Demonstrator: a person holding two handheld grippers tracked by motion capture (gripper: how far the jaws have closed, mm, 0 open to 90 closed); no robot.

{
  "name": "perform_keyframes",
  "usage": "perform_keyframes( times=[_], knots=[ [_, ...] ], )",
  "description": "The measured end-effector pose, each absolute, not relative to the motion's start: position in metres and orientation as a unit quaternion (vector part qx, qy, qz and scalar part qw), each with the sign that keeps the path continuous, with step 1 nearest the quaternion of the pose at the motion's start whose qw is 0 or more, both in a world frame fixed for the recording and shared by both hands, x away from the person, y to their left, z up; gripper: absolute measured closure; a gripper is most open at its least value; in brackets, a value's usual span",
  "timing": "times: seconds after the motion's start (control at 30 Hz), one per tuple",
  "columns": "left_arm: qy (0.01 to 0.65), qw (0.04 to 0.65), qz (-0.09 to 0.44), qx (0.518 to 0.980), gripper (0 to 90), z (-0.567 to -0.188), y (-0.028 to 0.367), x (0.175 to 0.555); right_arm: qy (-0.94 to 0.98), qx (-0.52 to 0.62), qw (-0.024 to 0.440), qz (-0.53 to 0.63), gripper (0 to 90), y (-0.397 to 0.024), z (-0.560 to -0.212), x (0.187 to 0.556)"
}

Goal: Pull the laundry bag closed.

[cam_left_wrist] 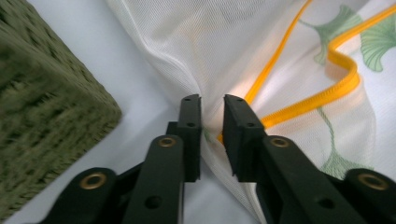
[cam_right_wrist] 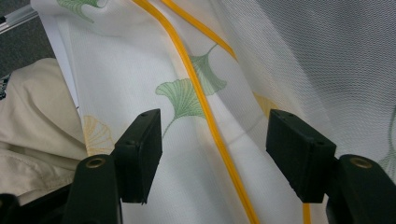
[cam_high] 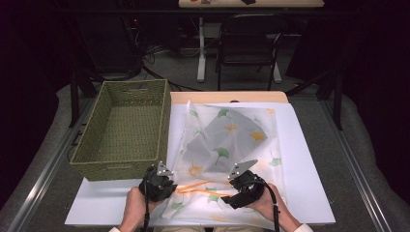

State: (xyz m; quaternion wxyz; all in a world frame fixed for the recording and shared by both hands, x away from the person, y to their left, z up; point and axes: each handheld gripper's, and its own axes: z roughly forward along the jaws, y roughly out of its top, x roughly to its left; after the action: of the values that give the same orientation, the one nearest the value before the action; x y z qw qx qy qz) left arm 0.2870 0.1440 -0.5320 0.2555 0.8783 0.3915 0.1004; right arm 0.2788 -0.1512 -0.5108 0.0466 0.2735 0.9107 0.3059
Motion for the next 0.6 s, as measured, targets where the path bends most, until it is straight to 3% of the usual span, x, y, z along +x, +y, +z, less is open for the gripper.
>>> perform_keyframes(
  times=[0.33, 0.6],
  knots=[
    [0.406, 0.251, 0.125, 0.870, 60.7, -0.537, 0.138, 0.294, 0.911, 0.269, 0.045, 0.309, 38.3, -0.149, -0.510, 0.278],
    [0.429, 0.239, 0.110, 0.864, 49.2, -0.541, 0.140, 0.298, 0.911, 0.268, 0.043, 0.312, 38.4, -0.148, -0.510, 0.277]
  ],
)
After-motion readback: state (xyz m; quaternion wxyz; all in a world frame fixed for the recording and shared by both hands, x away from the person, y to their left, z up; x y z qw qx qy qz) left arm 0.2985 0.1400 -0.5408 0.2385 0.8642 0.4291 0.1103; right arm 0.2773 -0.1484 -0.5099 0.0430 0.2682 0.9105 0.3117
